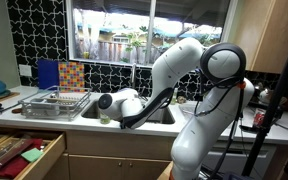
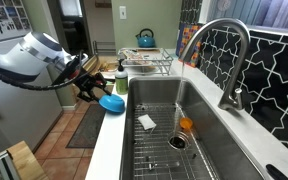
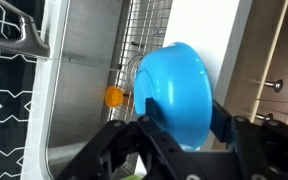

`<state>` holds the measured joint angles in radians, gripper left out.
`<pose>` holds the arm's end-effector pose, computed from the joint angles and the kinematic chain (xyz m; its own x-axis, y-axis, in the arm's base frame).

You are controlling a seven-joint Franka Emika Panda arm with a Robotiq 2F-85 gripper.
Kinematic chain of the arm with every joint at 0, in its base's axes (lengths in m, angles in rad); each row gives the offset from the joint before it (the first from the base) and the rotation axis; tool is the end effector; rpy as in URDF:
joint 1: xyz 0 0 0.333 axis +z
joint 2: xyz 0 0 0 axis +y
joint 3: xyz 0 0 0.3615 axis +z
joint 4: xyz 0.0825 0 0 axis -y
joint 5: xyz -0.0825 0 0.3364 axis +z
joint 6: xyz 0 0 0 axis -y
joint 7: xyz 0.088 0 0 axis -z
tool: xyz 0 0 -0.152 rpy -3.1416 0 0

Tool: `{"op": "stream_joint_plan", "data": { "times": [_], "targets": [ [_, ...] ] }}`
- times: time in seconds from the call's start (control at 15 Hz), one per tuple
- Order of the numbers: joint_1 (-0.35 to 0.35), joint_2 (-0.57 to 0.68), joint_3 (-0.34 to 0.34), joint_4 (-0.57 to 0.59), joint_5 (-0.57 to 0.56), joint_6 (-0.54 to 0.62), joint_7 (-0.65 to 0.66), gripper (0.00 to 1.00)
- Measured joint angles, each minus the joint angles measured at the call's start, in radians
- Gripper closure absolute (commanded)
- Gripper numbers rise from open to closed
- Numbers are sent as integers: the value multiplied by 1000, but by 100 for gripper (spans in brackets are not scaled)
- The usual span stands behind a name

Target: Move the blue bowl to the left and open the faucet then place the blue bowl under the running faucet and set it back down on the counter

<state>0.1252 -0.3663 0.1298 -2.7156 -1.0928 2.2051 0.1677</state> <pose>0.3415 0.0241 0.3884 0.7268 0.6256 -0.2834 0.5984 -0.3744 0.7083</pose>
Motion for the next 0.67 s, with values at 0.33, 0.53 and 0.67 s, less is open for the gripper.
{"op": "stream_joint_plan", "data": {
  "times": [0.33, 0.53, 0.67],
  "targets": [
    [0, 0, 0, 0, 0, -2, -1, 66],
    [0, 0, 0, 0, 0, -2, -1, 53],
    [0, 0, 0, 0, 0, -2, -1, 51]
  ]
}}
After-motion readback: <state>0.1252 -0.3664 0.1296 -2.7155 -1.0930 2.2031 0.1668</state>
